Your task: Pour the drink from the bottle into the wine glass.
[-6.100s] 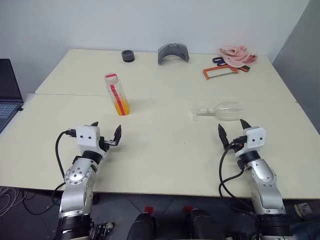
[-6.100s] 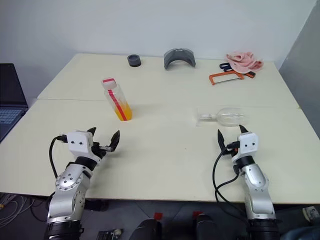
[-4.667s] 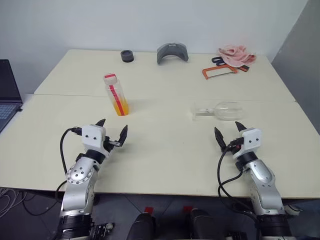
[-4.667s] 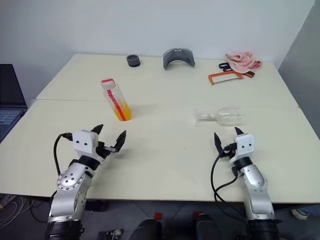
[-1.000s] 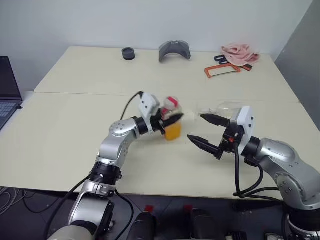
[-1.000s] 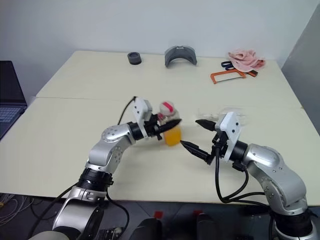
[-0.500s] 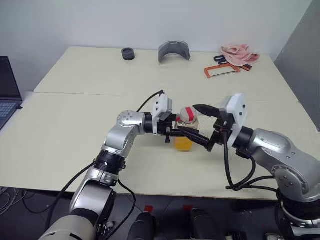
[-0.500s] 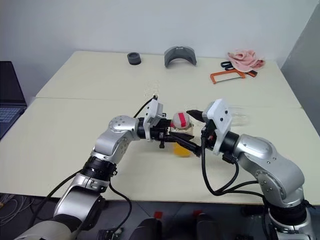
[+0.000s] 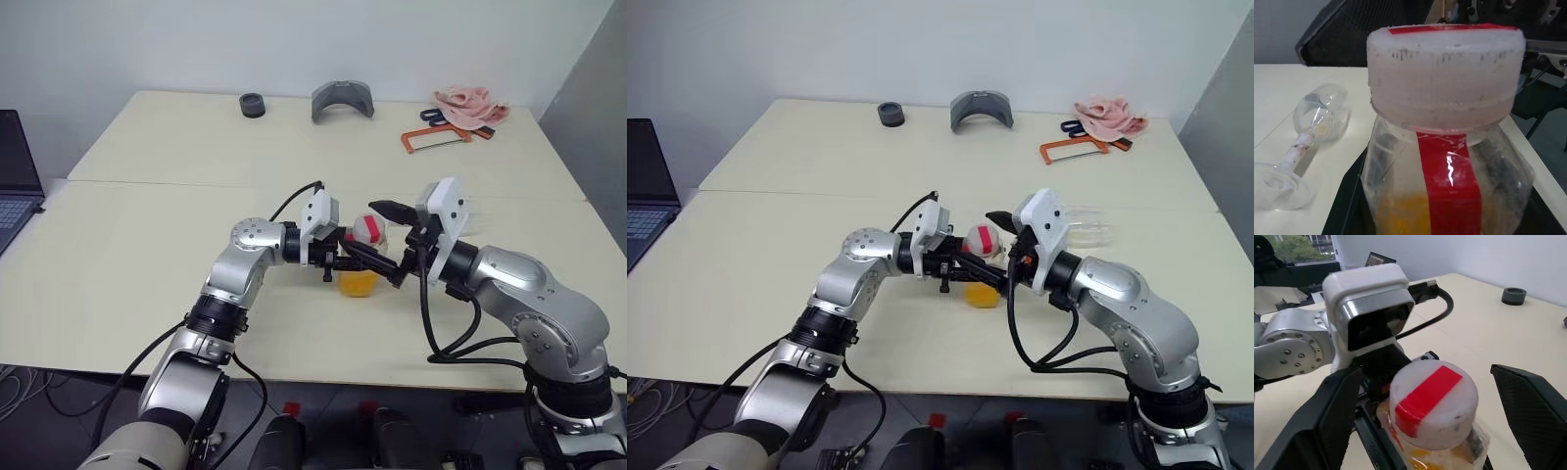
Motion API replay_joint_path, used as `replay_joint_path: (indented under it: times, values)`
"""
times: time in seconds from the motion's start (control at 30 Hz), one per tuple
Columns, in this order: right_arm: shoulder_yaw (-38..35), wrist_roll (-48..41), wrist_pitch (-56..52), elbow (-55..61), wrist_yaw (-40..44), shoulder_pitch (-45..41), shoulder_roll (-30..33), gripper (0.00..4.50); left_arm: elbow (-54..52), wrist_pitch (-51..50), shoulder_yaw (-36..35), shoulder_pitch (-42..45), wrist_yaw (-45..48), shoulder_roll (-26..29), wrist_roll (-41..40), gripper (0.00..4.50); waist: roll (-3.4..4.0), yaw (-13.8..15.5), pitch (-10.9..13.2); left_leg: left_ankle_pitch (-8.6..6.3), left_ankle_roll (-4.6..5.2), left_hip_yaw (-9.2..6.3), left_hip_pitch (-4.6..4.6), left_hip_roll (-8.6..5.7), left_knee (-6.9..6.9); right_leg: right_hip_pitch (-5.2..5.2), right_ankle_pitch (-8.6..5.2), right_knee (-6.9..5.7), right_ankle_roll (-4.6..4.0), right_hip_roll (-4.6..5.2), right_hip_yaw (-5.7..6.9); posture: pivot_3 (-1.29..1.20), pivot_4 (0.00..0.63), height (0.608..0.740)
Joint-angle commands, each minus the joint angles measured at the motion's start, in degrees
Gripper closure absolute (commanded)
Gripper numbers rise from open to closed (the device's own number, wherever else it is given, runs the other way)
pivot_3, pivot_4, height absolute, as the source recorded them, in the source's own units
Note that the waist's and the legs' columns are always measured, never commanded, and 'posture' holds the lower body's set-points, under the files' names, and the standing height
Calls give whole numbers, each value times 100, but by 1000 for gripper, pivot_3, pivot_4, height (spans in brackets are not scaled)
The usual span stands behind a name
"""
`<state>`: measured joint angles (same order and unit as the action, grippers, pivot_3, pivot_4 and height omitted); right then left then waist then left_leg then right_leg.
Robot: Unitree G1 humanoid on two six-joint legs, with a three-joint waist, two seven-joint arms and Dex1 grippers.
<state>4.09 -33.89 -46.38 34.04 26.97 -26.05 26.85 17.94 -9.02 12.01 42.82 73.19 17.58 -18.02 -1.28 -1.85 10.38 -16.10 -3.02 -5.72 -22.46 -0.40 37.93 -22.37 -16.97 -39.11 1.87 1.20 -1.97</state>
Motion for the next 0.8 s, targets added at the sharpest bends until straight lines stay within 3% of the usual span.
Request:
replay_joint_path:
  times: [0.03,0.13,0.17,0.27,0.43,0.5,0.63,0.73,0.77,0.8]
  values:
    - [-46,11,194,95,62,-151,-35,1302,-125,121,-94,78,6,-44,-67,2756,0,0,0,0,0,-1,0,0,0,0,0,0,0,0,1,0,150,740]
    - [-88,-35,237,90,114,-137,-64,2433,-138,113,-98,71,10,-41,-67,2756,0,0,0,0,0,-1,0,0,0,0,0,0,0,0,0,0,150,740]
    - [-86,-48,289,84,180,-126,-55,2597,-150,108,-95,62,21,-34,-72,2756,0,0,0,0,0,-1,0,1,0,0,0,0,0,0,1,0,150,740]
    - [-46,-129,599,-5,722,-137,68,2591,-168,70,-90,57,71,-17,-101,2756,0,0,0,0,0,-1,0,0,0,0,0,0,0,1,1,0,150,740]
    - [495,322,1640,-1017,2944,-760,1059,2591,-186,-8,38,84,434,113,-78,2758,2,-15,1,-1,2,9,1,-6,1,2,1,2,1,0,2,0,150,740]
    - [686,549,2023,-1658,3492,-1186,1169,2591,-172,-15,69,107,563,141,-86,2759,2,-40,2,-2,3,17,8,-7,1,2,1,1,1,-5,-1,0,150,740]
    - [623,475,1749,-2108,3669,-1460,1197,2591,-83,-2,19,164,490,60,-93,2759,3,-44,2,-1,2,8,8,1,-1,2,1,-1,0,-13,5,0,150,740]
    - [271,447,1760,-2039,3239,-1284,1071,2591,-84,-10,-49,166,342,-11,-113,2759,3,-20,2,1,-2,-4,-2,7,1,-2,1,0,0,5,6,0,150,740]
    - [86,347,1677,-1862,3033,-1143,1029,1851,-67,-29,-102,178,234,-55,-131,2760,3,-7,2,2,-4,-2,-4,4,4,-2,1,0,0,10,5,0,150,740]
    - [-157,211,1560,-1531,2718,-916,957,1580,-24,-24,-163,206,110,-100,-136,2761,2,4,2,2,-4,0,-6,1,9,-2,1,0,0,14,3,0,150,740]
